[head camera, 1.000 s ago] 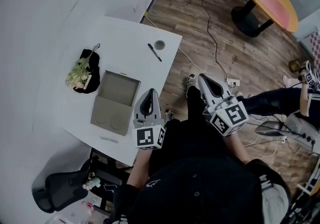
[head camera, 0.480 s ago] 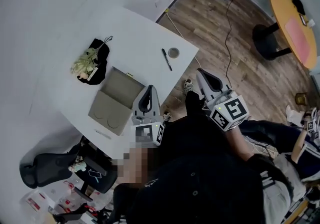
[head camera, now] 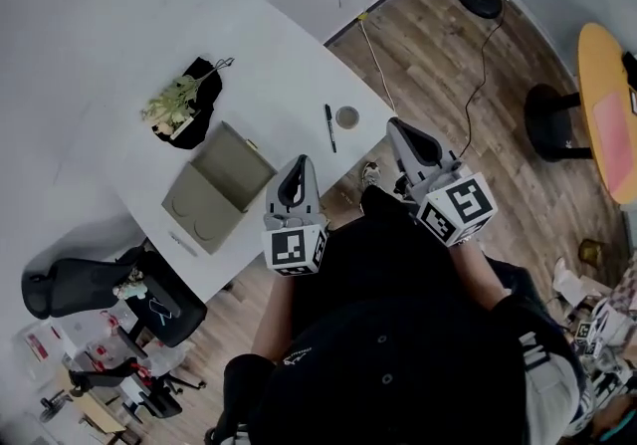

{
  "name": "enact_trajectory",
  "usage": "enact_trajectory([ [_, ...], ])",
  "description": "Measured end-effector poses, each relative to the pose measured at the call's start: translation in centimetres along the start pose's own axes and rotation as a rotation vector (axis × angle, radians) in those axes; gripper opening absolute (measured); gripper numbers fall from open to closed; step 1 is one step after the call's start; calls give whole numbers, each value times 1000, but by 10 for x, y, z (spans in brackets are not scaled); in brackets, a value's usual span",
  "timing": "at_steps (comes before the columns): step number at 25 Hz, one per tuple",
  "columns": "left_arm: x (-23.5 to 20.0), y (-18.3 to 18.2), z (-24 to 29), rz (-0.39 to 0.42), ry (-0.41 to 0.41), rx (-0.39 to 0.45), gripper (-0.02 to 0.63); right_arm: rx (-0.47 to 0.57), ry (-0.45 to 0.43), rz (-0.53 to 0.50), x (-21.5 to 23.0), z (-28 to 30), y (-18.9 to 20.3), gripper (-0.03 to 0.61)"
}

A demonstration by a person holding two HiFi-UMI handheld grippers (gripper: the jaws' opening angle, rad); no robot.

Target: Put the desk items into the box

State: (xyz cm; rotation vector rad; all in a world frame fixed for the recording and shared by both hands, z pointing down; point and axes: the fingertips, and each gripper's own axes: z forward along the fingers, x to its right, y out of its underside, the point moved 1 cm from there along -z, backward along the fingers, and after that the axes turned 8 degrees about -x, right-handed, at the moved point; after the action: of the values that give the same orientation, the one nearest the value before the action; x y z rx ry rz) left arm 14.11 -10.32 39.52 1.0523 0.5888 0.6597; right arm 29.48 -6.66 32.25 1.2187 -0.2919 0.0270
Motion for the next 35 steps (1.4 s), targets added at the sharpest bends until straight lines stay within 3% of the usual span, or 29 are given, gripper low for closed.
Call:
enact_trajectory([
  [6,5,6,36,-12,-98,-36,8,-22,-93,-83,28,14,-9,-2],
  [12,12,39,66,-8,-143,-133,8,-35,-148,-98,46,17,-3,-1],
  [19,15,80,112,-2,-113,-266,8,-49,-129,-99,60,13,2,-1],
  [27,2,139,163,1,-96,-437,28,-75,-43,-84,98,14,9,0],
  [35,-10,182,193,-80,-110,-582,77,-132,-43,-84,114,29,14,-1],
])
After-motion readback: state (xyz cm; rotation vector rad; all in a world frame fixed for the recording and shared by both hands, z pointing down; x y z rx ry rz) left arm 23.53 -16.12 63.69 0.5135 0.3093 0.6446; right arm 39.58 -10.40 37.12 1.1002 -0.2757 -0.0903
